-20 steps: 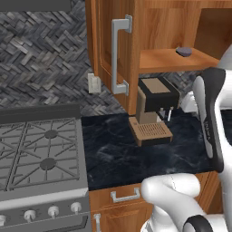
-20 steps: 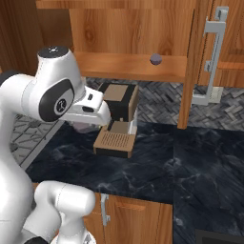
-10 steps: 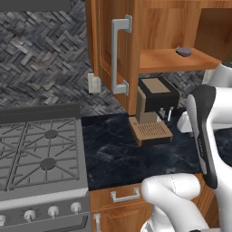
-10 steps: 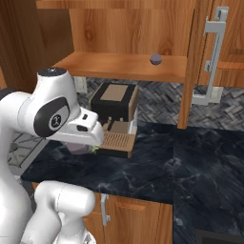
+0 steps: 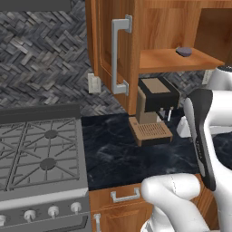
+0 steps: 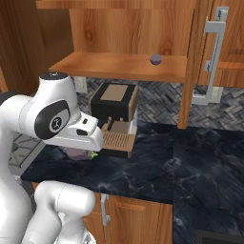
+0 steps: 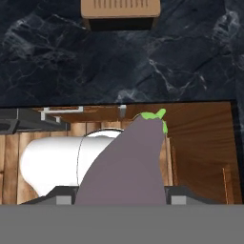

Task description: Pick the eggplants from the cabinet and place them in one bowl. Pick the potato from the sink and place it in the other bowl.

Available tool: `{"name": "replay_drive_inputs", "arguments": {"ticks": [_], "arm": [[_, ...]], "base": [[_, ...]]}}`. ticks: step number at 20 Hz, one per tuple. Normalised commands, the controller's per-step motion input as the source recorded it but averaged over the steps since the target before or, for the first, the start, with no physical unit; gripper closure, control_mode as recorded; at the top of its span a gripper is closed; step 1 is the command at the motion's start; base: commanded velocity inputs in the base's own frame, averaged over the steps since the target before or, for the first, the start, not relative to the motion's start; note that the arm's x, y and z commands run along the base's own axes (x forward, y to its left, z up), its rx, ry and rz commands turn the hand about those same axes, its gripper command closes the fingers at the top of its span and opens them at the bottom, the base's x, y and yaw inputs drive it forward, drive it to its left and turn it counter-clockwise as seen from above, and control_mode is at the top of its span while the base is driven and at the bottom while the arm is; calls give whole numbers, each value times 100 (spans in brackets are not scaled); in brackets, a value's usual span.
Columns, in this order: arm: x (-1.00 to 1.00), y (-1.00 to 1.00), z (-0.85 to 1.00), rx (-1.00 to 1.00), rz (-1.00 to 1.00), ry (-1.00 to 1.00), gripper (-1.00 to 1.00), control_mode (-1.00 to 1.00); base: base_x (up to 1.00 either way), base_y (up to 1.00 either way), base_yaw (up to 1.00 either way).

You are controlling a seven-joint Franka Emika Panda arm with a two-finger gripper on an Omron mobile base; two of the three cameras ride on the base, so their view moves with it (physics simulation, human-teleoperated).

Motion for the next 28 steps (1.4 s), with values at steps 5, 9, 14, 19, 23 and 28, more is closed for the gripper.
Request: {"name": "replay_drive_inputs", "arguments": {"ticks": [5, 9, 14, 19, 23, 28], "arm": [[0, 0, 0, 0, 0, 0, 100, -100], [0, 0, 0, 0, 0, 0, 100, -100], [0, 0, 0, 0, 0, 0, 100, 100], [0, 0, 0, 0, 0, 0, 100, 100], [0, 0, 0, 0, 0, 0, 100, 100], [0, 0, 0, 0, 0, 0, 100, 100]], "base": [[0, 0, 0], [0, 0, 0], [0, 0, 0], [-50, 0, 0], [-73, 0, 0], [-39, 0, 0]]}}
